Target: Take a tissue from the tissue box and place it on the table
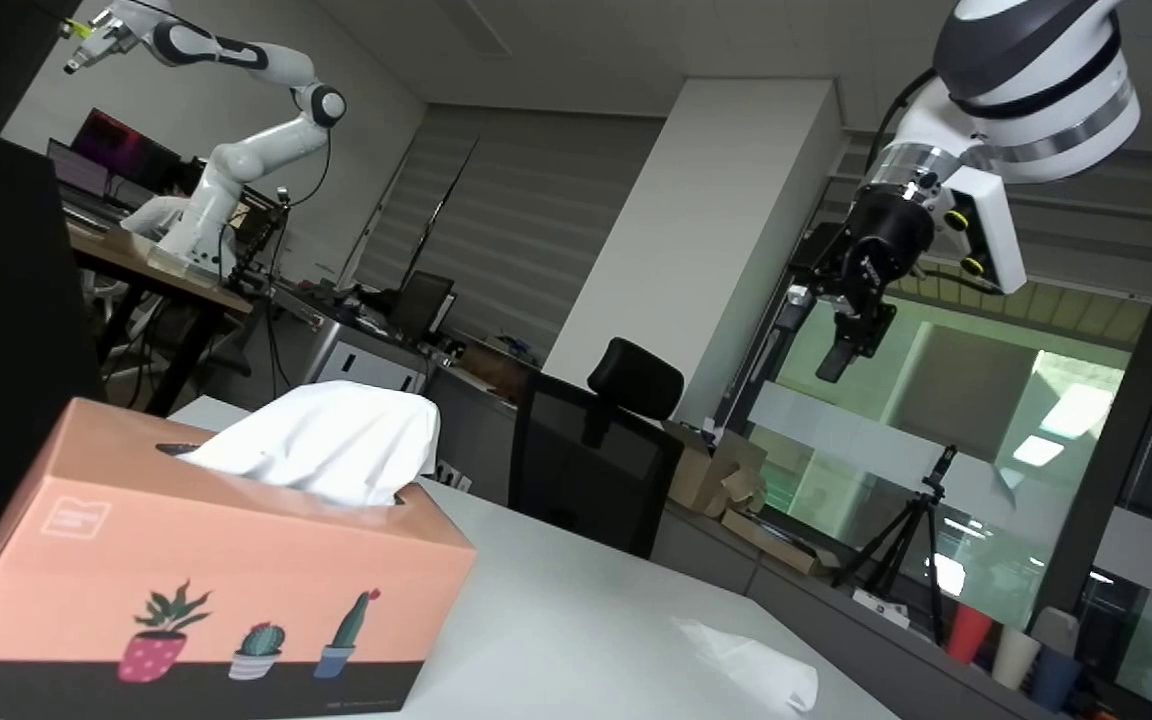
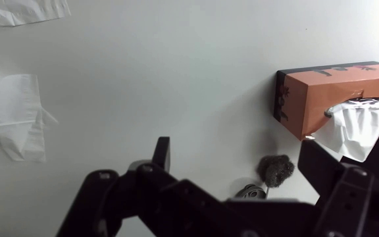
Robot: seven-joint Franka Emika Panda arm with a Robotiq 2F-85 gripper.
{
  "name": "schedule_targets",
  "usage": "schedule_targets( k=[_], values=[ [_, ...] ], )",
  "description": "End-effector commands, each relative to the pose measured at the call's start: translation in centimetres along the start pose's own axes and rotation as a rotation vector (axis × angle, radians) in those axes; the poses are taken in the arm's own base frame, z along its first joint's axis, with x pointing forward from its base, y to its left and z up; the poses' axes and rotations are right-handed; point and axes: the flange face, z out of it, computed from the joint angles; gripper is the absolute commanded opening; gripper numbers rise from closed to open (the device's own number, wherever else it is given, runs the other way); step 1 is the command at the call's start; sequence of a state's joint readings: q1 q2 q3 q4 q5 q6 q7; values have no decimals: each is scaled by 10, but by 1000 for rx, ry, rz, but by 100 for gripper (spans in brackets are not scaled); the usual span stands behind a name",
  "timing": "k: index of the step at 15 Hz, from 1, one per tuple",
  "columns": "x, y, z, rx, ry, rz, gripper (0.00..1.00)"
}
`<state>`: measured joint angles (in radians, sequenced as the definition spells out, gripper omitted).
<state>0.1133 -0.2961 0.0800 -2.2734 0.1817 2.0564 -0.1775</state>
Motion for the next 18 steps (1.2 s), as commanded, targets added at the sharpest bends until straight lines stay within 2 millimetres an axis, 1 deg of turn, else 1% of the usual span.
schedule_targets(
  k=[1,4,11,13,15,18],
  values=[
    [0,-2,1,0,-4,-3,100],
    [0,1,0,0,-4,4,100],
    [0,2,1,1,-6,5,100],
    [15,-2,17,1,25,22,100],
    [35,-10,41,5,59,39,100],
    [68,-27,90,96,101,-32,100]
  ],
)
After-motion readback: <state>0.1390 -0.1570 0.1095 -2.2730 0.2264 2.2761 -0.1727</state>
